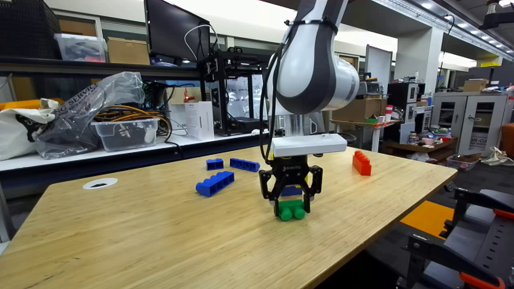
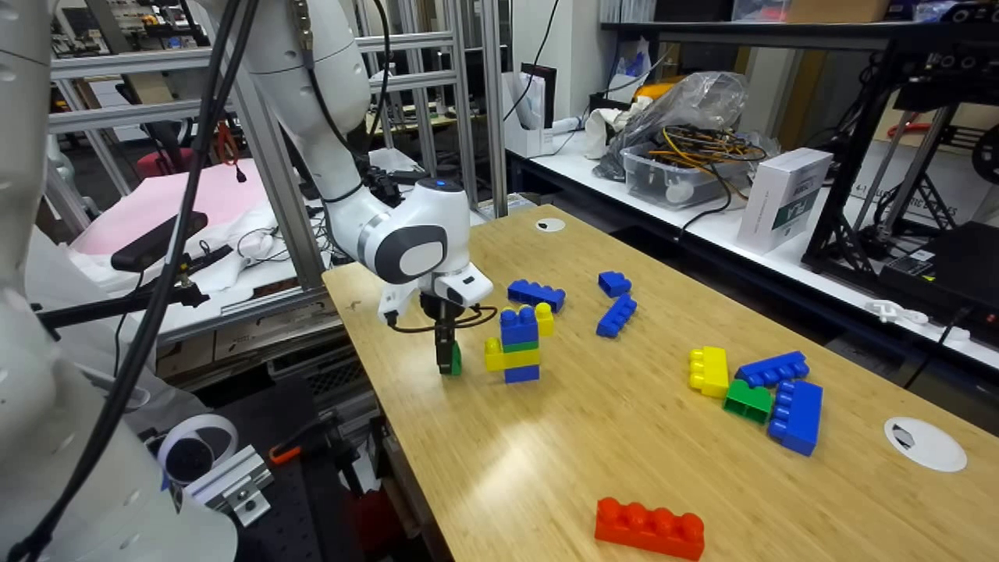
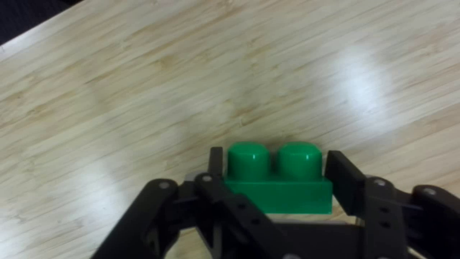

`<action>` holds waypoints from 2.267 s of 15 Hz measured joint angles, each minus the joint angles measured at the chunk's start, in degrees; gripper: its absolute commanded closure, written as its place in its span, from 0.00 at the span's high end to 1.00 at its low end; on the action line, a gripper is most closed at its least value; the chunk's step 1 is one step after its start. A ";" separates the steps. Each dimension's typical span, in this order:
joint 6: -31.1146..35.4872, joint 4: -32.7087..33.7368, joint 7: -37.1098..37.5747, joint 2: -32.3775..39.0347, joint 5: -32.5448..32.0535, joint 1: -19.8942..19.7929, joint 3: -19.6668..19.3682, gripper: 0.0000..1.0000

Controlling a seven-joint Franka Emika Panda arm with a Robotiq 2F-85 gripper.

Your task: Take the green block on the right then place it at the top of the slack of blocks

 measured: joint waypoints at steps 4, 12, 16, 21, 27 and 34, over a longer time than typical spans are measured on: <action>-0.07 0.00 1.21 -0.06 -0.05 0.51 -0.28 0.44; -12.03 -0.25 3.07 -11.98 -8.32 1.37 -1.54 0.44; -28.29 0.49 3.52 -25.88 -16.96 1.14 0.67 0.44; -49.87 8.15 -7.09 -33.24 -17.79 -0.59 6.05 0.44; -61.25 24.14 -24.95 -27.21 -24.16 -6.11 6.39 0.44; -71.37 42.00 -42.95 -11.05 -27.20 -7.94 6.39 0.44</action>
